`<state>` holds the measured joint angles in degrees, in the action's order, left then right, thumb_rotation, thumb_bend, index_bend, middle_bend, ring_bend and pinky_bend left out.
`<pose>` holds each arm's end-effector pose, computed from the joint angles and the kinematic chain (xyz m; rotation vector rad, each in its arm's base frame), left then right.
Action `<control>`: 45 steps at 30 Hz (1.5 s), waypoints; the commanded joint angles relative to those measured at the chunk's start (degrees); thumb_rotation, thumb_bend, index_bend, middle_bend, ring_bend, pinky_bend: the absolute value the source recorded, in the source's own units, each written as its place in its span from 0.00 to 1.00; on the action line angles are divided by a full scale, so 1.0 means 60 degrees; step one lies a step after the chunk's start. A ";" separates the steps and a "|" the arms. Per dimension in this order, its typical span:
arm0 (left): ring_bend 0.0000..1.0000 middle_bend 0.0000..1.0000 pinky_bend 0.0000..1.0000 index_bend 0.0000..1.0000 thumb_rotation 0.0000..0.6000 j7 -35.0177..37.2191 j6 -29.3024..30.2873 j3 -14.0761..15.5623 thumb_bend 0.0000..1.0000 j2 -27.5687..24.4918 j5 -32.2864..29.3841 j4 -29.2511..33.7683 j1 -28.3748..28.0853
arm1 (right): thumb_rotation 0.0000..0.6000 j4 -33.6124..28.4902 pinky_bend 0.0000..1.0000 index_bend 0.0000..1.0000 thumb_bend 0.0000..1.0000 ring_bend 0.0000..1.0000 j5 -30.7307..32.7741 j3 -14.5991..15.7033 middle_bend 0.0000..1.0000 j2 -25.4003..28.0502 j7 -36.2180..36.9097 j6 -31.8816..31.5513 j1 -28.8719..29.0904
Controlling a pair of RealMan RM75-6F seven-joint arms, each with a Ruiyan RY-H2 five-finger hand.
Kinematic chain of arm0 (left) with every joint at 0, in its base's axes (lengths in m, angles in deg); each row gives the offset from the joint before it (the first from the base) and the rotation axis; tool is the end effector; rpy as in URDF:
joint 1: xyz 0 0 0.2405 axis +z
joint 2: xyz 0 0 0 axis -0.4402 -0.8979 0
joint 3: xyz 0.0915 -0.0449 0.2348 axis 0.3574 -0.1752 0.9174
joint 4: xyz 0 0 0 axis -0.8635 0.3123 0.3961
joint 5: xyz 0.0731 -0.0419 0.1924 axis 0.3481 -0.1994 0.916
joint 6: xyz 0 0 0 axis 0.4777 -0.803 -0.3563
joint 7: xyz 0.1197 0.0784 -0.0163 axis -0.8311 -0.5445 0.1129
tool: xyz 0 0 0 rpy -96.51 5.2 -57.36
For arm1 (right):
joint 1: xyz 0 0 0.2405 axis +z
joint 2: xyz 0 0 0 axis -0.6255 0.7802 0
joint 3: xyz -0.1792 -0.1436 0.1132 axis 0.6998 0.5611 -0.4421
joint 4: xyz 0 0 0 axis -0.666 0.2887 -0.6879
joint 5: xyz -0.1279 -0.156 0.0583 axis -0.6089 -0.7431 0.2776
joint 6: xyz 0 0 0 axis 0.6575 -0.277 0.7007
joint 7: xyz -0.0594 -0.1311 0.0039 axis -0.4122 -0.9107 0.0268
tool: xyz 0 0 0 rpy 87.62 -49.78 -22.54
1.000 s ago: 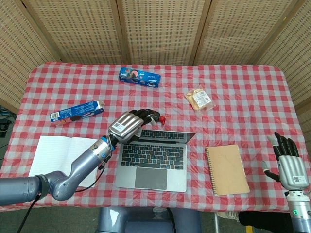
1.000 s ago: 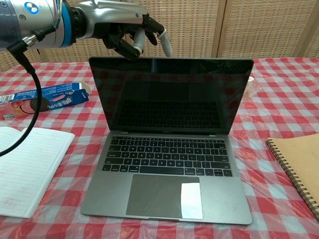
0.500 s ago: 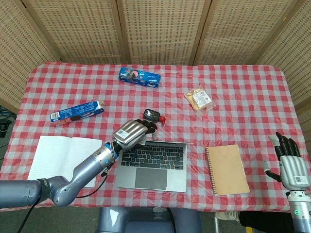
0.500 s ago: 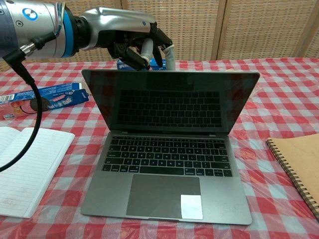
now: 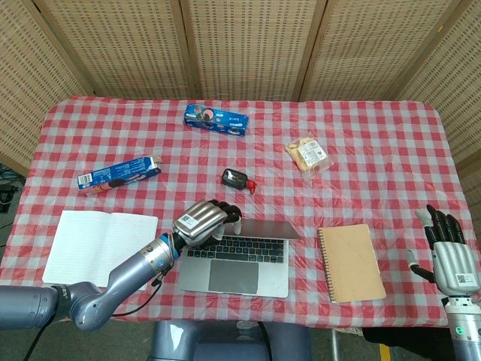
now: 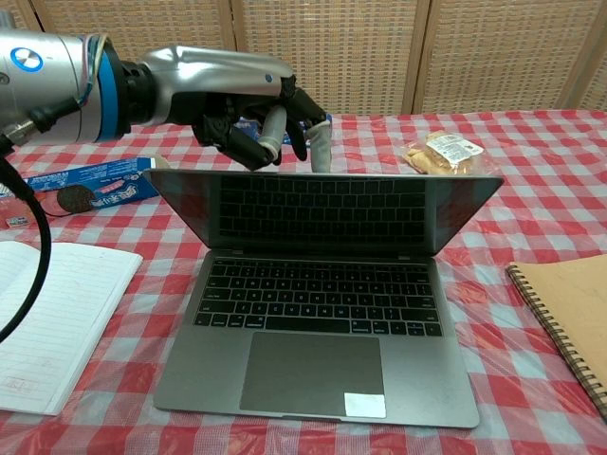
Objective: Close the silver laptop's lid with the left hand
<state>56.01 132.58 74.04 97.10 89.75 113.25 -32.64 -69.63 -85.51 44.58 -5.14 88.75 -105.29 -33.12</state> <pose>-0.0238 0.3055 0.0189 -2.2303 -1.0591 -1.0449 -0.3281 -0.1960 0.1524 1.3264 -0.8975 0.9439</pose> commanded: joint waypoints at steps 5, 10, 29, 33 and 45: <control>0.28 0.30 0.32 0.47 1.00 -0.0204 0.0006 0.0368 1.00 0.0013 0.0104 0.0227 0.0025 | 1.00 -0.0039 0.00 0.00 0.59 0.00 -0.0070 0.0028 0.00 0.0020 -0.0017 -0.0041 -0.0011; 0.28 0.30 0.32 0.47 1.00 -0.0519 0.0095 0.0733 1.00 0.0055 0.0238 0.0393 0.0070 | 1.00 -0.0076 0.00 0.00 0.59 0.00 -0.0105 0.0040 0.00 0.0025 -0.0009 -0.0049 -0.0008; 0.28 0.30 0.32 0.47 1.00 -0.1487 0.0194 0.1815 1.00 0.0613 0.0223 0.0530 0.0164 | 1.00 -0.0034 0.00 0.00 0.59 0.00 -0.0006 0.0031 0.00 0.0043 0.0093 0.0042 -0.0003; 0.28 0.30 0.32 0.47 1.00 -0.1658 0.0233 0.2006 1.00 0.0831 0.0208 0.0374 0.0207 | 1.00 -0.0007 0.00 0.00 0.59 0.00 0.0039 0.0013 0.00 0.0034 0.0132 0.0076 0.0006; 0.27 0.30 0.32 0.47 1.00 -0.1913 0.0183 0.2432 1.00 0.1601 0.0050 -0.0264 0.0337 | 1.00 0.0140 0.00 0.00 0.59 0.00 0.0081 -0.0016 0.00 0.0028 0.0346 0.0083 0.0000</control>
<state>44.74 133.70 88.43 106.49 90.15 111.89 -30.69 -68.80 -85.03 44.50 -4.99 90.81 -104.79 -33.11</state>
